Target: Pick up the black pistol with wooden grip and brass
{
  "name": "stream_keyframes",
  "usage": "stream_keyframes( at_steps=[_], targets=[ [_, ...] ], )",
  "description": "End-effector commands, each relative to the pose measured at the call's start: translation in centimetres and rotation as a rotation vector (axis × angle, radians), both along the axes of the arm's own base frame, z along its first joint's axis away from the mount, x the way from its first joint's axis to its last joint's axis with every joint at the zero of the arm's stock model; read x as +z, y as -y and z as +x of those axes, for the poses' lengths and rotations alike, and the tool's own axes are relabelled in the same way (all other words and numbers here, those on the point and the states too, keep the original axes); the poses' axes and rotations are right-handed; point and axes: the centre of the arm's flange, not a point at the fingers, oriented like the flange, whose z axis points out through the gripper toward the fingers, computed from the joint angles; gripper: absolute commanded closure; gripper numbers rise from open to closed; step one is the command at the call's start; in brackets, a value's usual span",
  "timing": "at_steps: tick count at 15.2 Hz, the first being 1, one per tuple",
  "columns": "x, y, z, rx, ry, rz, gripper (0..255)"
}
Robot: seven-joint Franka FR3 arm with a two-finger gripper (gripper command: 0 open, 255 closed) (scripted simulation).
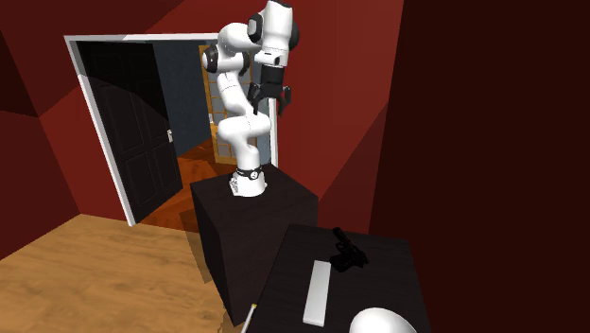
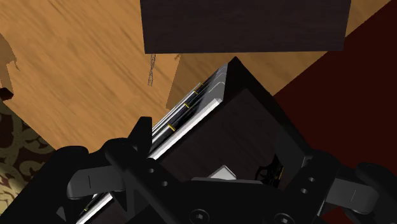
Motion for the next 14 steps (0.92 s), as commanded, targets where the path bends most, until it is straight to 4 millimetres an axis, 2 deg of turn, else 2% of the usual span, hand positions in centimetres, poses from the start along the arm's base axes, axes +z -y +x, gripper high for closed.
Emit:
stream_keyframes(
  at_steps=[1, 14],
  targets=[
    [0.0, 0.0, 0.0, 0.000, 0.000, 0.000, 0],
    [-13.3, -6.2, 9.0, -0.052, 0.010, -0.015, 0]
  ],
)
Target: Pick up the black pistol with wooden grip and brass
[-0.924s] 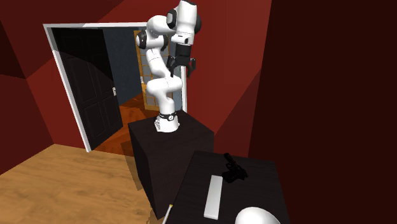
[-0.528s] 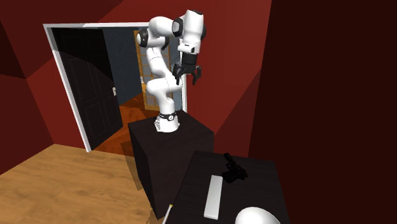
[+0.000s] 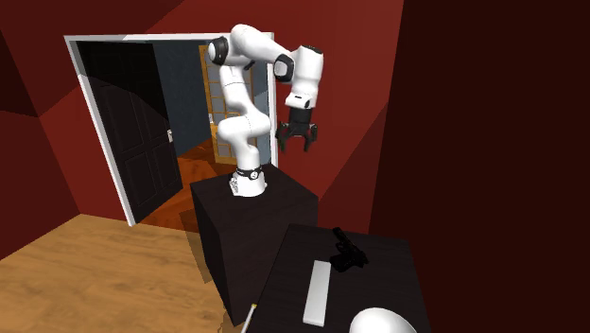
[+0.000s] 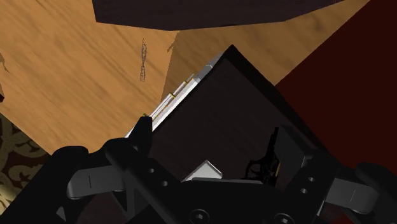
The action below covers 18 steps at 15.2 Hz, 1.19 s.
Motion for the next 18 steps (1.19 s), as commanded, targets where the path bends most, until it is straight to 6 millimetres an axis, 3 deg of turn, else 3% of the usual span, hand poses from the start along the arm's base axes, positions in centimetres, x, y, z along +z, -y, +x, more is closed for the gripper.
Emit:
stream_keyframes(
  at_steps=[1, 18],
  targets=[
    [-2.0, -0.9, 1.2, -0.009, 0.003, -0.002, 0],
    [-19.5, -7.9, 13.7, -0.077, 0.016, -0.022, 0]
  ],
)
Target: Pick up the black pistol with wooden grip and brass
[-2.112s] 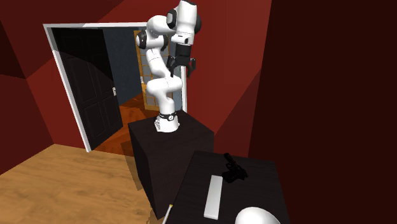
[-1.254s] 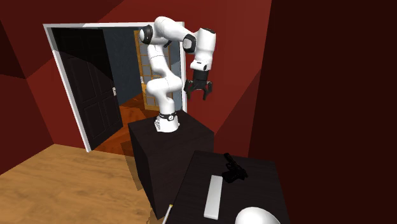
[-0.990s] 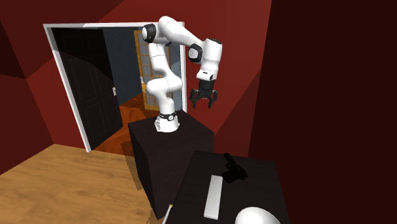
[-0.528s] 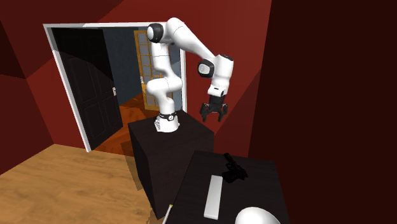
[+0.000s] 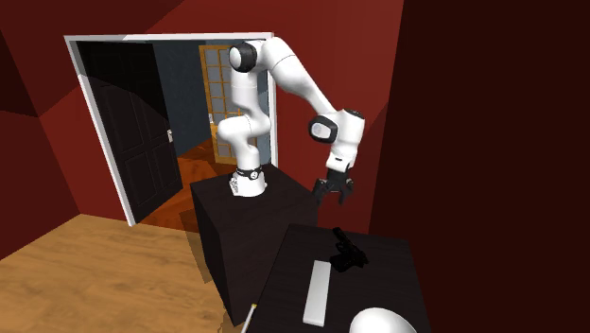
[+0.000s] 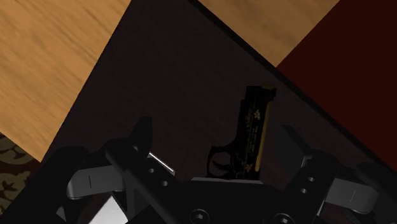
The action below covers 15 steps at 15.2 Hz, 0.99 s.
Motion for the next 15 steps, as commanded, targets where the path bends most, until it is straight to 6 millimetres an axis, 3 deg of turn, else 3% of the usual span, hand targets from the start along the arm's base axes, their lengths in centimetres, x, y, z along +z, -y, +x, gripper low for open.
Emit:
stream_keyframes(
  at_steps=[1, 7, 15],
  targets=[
    [-2.1, -0.8, 1.8, -0.009, 0.002, -0.002, 0],
    [-8.0, -2.9, 6.2, -0.032, 0.007, -0.009, 0],
    [-12.0, -2.9, 6.2, -0.032, 0.007, -0.009, 0]
  ],
)
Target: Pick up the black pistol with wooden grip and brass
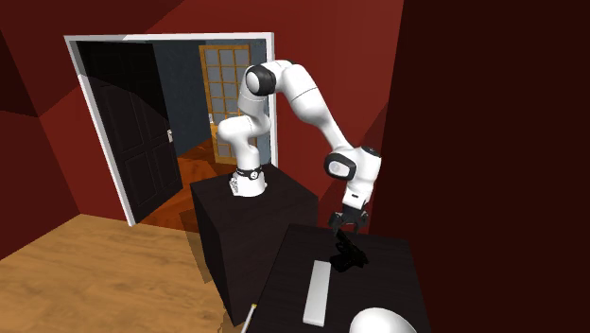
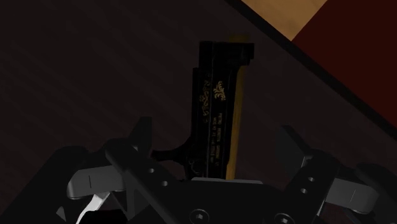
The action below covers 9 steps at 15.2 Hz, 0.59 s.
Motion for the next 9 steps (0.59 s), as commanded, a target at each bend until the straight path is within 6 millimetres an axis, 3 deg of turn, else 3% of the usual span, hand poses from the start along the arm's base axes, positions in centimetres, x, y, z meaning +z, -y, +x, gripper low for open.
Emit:
stream_keyframes(
  at_steps=[1, 2, 9],
  targets=[
    [-0.46, 0.04, 0.11, 0.000, 0.000, 0.000, 0],
    [-0.47, 0.22, 0.11, 0.000, 0.000, 0.000, 255],
    [-0.41, 0.25, 0.09, 0.000, 0.000, 0.000, 255]
  ],
)
